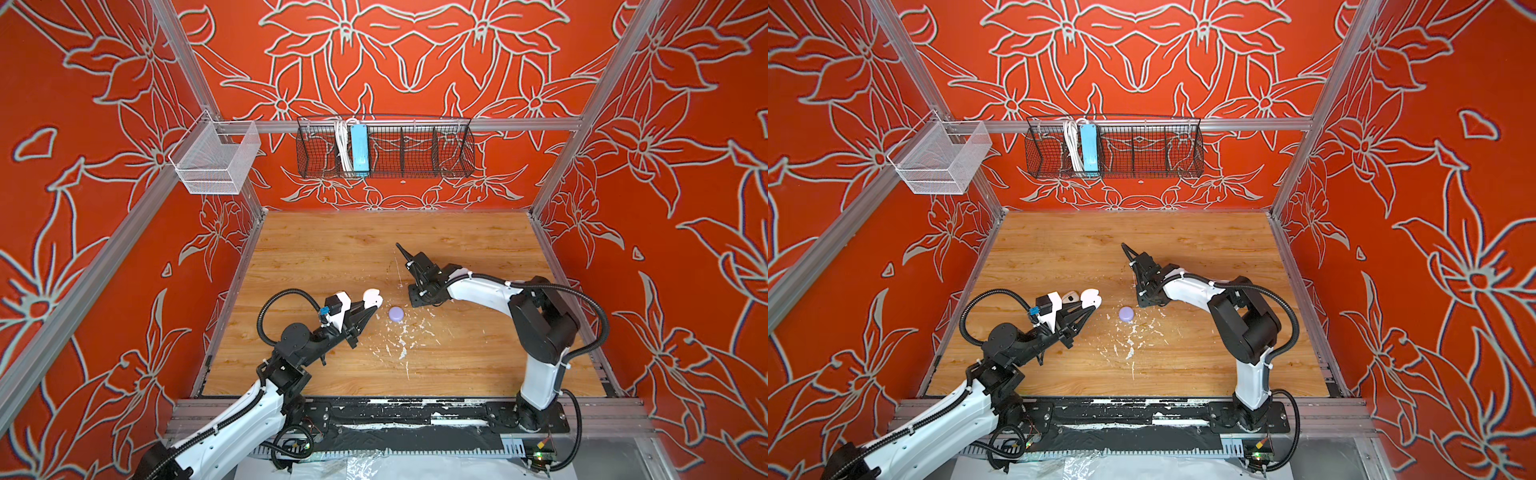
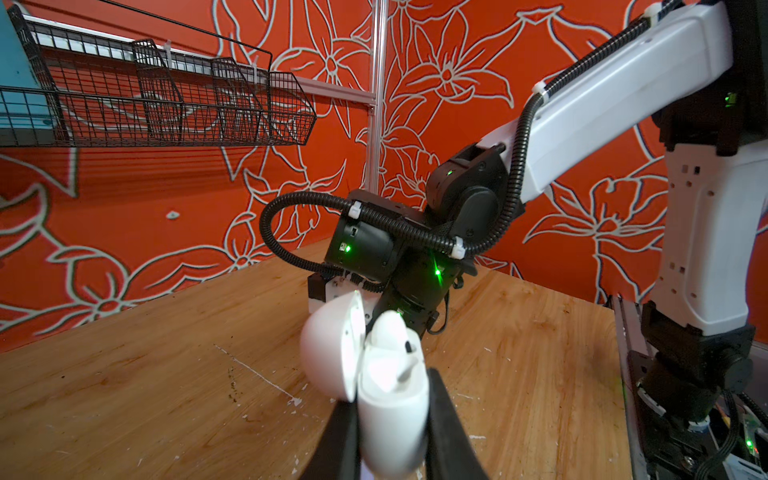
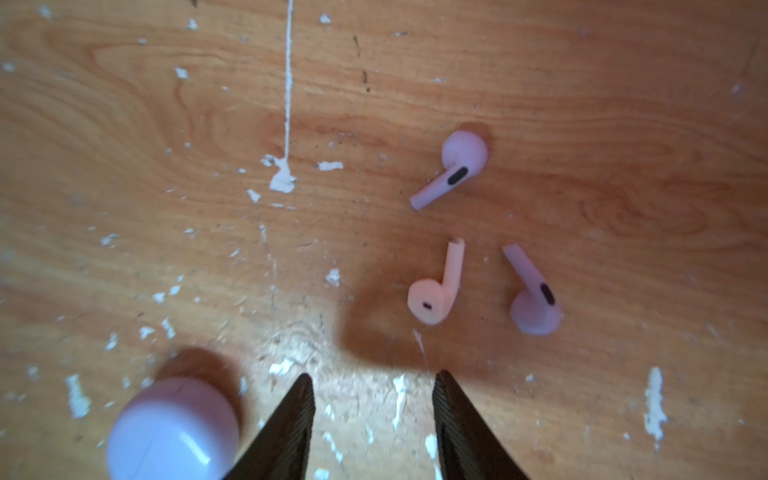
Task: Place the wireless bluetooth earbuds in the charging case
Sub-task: 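Move the open right gripper back over the remaining lilac earbuds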
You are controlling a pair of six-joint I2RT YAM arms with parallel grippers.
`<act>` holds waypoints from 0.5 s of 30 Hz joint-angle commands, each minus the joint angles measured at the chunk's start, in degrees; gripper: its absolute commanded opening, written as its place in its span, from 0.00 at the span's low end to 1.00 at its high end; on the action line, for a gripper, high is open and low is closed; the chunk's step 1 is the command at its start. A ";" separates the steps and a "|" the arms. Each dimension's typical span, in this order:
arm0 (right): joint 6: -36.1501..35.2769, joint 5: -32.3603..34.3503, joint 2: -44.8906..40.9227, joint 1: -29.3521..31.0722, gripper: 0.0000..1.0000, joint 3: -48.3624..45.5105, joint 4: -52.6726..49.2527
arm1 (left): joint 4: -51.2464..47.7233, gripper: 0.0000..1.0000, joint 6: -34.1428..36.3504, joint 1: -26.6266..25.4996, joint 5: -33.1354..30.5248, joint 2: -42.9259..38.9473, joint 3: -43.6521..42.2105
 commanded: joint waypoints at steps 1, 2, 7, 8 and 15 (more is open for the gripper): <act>-0.34 3.44 2.45 -0.63 0.49 2.34 -2.89 | 0.63 0.00 0.96 -0.35 0.81 -0.69 1.80; -0.22 3.07 3.01 -1.01 0.49 2.41 -2.30 | 0.58 0.00 0.97 -0.28 0.80 -0.94 1.84; -0.06 2.06 5.28 -2.41 0.49 3.50 -1.65 | 0.67 0.00 0.88 -0.28 1.11 -0.91 1.83; 0.06 1.58 5.67 -2.69 0.49 3.59 -1.40 | 0.50 0.00 1.00 -0.28 1.00 -1.10 1.84; -0.34 1.18 6.63 -3.05 0.43 3.86 -1.08 | 0.15 0.00 0.97 -0.28 1.14 -1.47 2.01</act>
